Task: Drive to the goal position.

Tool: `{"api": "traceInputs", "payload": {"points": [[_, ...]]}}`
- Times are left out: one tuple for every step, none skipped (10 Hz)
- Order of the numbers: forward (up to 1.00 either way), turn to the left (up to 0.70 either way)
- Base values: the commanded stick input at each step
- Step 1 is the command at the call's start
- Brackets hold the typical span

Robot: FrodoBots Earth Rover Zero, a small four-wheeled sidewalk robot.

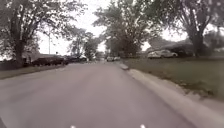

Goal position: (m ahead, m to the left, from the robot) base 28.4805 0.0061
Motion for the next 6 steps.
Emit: {"api": "traceInputs", "payload": {"points": [[1.00,-0.21],[1.00,-0.32],[1.00,-0.12],[1.00,0.00],[1.00,0.00],[1.00,0.00]]}}
